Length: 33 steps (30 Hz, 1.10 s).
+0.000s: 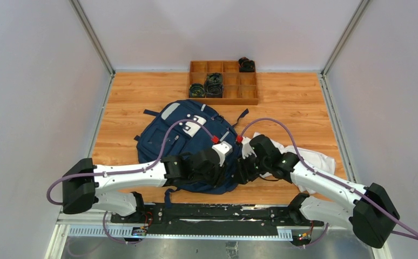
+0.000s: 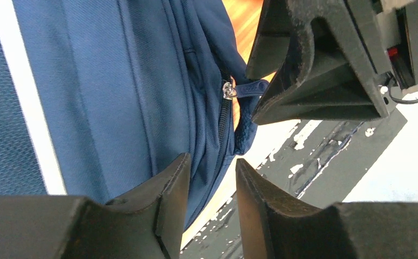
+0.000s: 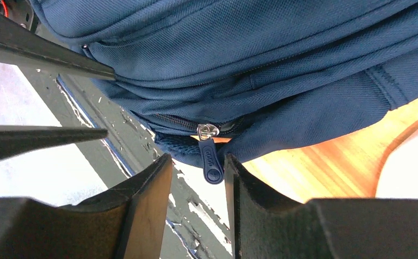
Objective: Pack the student bag
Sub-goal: Zip the student bag at the center of the board.
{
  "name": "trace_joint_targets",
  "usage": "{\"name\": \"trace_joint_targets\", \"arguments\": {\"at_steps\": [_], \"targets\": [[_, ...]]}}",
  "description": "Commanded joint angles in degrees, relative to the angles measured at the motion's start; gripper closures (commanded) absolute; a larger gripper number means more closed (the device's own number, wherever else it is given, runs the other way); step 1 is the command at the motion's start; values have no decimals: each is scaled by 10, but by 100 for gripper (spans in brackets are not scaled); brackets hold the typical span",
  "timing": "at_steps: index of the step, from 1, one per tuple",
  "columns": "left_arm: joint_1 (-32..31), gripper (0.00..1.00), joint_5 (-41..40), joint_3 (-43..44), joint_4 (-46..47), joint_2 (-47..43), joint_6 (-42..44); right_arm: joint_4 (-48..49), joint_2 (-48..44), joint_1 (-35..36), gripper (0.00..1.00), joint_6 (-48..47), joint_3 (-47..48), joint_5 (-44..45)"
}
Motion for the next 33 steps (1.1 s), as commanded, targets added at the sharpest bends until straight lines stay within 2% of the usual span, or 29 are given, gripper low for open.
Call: {"name": "trace_joint_targets", "arguments": {"at_steps": [1, 8, 10, 14, 18, 21, 25, 28, 33], "targets": [[3, 55, 32, 29, 22, 30, 2, 12, 10, 7, 56, 11, -18, -36], [3, 50, 29, 59, -15, 85, 7, 27, 22, 7, 64, 16, -30, -29], [3, 47, 17, 60, -21, 91, 11, 24, 20, 7, 63, 16, -32, -16], [3, 42, -17, 57, -35, 99, 24, 25, 22, 7, 55, 17, -33, -1], [3, 42, -43, 44, -35, 103, 30, 39, 35, 7, 56, 20, -35, 4], [3, 43, -45, 36, -29, 108, 36, 48, 44, 7, 67, 24, -37, 2], [3, 49, -50, 20, 0, 116, 39, 50, 48, 7, 84, 26, -36, 4], [3, 49, -51, 17, 10, 127, 36, 41, 40, 7, 99, 27, -35, 12], [3, 48, -21, 9, 43, 128, 37, 33, 17, 7, 100, 34, -43, 20]]}}
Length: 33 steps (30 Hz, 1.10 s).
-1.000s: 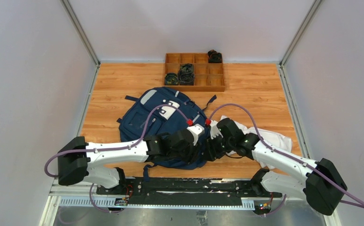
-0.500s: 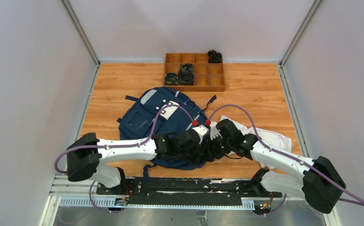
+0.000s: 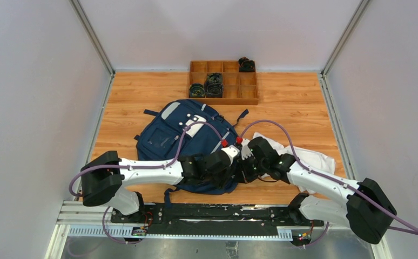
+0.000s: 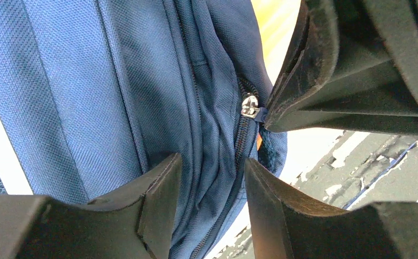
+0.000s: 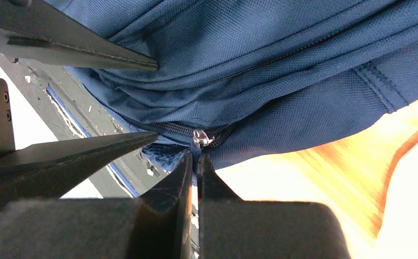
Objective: Pack the student bag
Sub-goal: Zip the student bag at the center of the board.
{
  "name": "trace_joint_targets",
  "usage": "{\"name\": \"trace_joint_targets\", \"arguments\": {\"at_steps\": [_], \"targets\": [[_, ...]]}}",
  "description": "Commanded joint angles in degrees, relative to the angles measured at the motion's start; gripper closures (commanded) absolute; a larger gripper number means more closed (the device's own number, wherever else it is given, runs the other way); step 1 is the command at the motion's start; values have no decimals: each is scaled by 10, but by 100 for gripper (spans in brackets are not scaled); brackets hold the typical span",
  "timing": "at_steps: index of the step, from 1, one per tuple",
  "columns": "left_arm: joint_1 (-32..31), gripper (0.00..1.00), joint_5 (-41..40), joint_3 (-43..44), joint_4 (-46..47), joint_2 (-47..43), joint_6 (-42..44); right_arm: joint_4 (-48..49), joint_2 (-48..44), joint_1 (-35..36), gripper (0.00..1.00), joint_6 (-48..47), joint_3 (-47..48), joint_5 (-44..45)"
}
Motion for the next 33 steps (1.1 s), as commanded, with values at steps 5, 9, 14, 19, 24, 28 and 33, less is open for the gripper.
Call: {"name": "trace_joint_targets", "arguments": {"at_steps": [5, 9, 14, 19, 24, 28, 33], "targets": [[4, 66, 28, -30, 64, 10, 14, -18, -39, 7, 100, 12, -20, 17], [4, 81, 20, -17, 53, 25, 12, -19, -48, 7, 100, 12, -16, 11], [4, 100, 0, -7, 30, 12, 14, -31, -61, 7, 100, 21, -13, 15], [4, 100, -25, -28, 18, -49, 12, -67, -86, 7, 100, 34, -7, 79], [6, 100, -28, -71, 26, -135, 3, -50, -97, 6, 100, 47, -13, 107], [6, 100, -21, -98, 23, -190, -9, -43, -83, 6, 100, 53, -9, 102], [7, 100, -20, -120, 30, -239, -26, -18, -77, 7, 98, 51, -3, 79]]}}
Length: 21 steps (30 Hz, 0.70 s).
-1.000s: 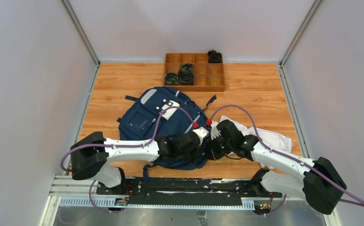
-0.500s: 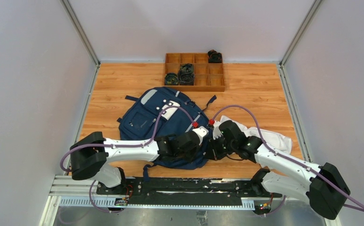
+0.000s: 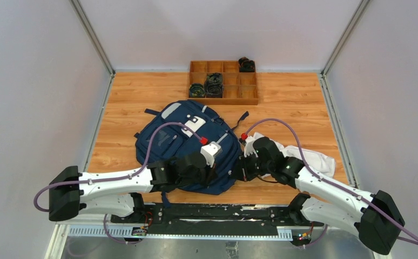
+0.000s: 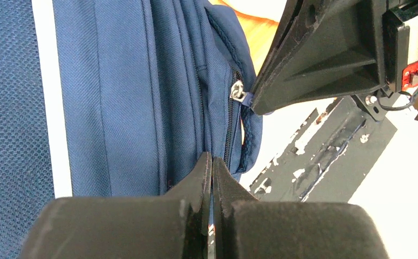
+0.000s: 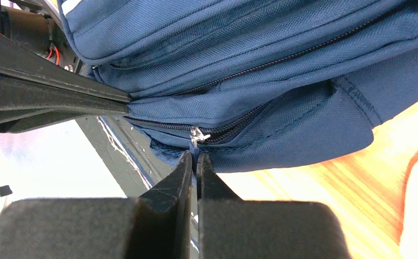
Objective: Pack the student bag
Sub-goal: Zip the student bag at the center of the board.
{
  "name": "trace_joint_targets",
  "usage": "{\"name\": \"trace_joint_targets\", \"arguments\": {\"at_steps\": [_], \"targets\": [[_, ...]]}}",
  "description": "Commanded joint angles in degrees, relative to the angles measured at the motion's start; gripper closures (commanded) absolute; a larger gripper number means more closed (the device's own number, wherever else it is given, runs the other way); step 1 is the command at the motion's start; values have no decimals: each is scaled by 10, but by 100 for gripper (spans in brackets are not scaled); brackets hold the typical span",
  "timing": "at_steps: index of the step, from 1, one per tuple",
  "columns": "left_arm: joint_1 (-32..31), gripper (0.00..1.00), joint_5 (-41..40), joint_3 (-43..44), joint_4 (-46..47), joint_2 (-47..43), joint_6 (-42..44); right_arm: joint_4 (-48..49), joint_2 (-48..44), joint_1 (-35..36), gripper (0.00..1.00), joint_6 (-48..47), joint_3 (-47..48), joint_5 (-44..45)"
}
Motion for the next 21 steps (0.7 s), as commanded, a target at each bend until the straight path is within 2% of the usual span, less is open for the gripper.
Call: {"name": "trace_joint_targets", "arguments": {"at_steps": [1, 7, 14, 17, 21], "targets": [[3, 100, -20, -17, -19, -52, -14, -33, 10, -4, 98, -8, 6, 50], [3, 100, -6, -27, -14, -67, -12, -62, 11, -17, 100, -15, 14, 85], [3, 100, 6, -54, -50, -86, -12, -14, 31, -105, 100, -5, -10, -1], [3, 100, 5, -76, -69, -117, -23, 4, 69, -141, 100, -4, -10, -60], [3, 100, -4, -86, -109, -172, -35, 27, 113, -170, 100, -8, -2, -79]]}}
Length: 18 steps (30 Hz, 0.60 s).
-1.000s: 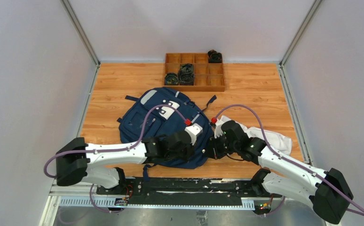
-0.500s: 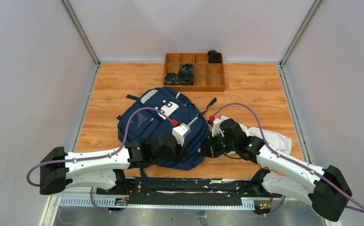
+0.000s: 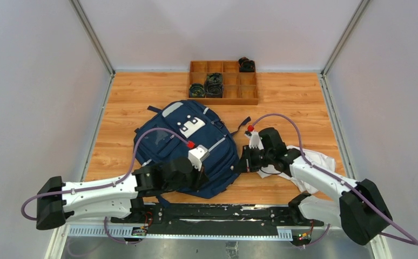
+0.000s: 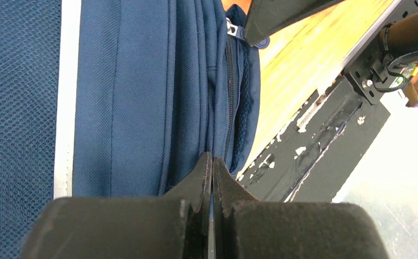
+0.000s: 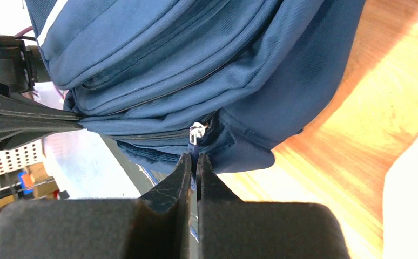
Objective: Pack the student bag
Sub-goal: Zip the student bag at the center of the board.
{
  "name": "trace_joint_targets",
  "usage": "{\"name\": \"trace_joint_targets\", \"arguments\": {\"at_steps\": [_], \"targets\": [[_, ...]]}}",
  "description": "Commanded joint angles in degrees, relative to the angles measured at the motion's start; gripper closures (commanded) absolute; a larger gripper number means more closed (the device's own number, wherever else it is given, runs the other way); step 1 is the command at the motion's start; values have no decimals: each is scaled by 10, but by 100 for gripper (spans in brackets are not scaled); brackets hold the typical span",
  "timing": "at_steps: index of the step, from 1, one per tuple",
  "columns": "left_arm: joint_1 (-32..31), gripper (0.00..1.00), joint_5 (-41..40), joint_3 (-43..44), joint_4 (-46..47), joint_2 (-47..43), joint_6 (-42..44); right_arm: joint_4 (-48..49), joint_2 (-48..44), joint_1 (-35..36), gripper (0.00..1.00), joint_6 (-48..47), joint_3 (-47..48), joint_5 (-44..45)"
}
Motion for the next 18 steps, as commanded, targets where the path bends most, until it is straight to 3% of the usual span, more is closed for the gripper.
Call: {"name": "trace_joint_targets", "arguments": {"at_steps": [1, 6, 14, 15, 17, 18], "targets": [[3, 100, -18, -11, -107, -69, -14, 1, 42, -49, 100, -20, -2, 39], [3, 100, -67, 15, -213, -126, -30, -29, 69, -64, 100, -50, 35, 45], [3, 100, -83, 12, -199, -164, -35, -25, 119, -65, 100, -64, 43, 8], [3, 92, -78, 15, -193, -159, -28, -23, 119, -65, 100, -65, 40, 1], [3, 62, -72, 34, -187, -138, -13, -16, 107, -64, 100, -62, 33, -17], [3, 53, -71, 48, -188, -121, -3, -17, 98, -64, 99, -60, 30, -18]]}}
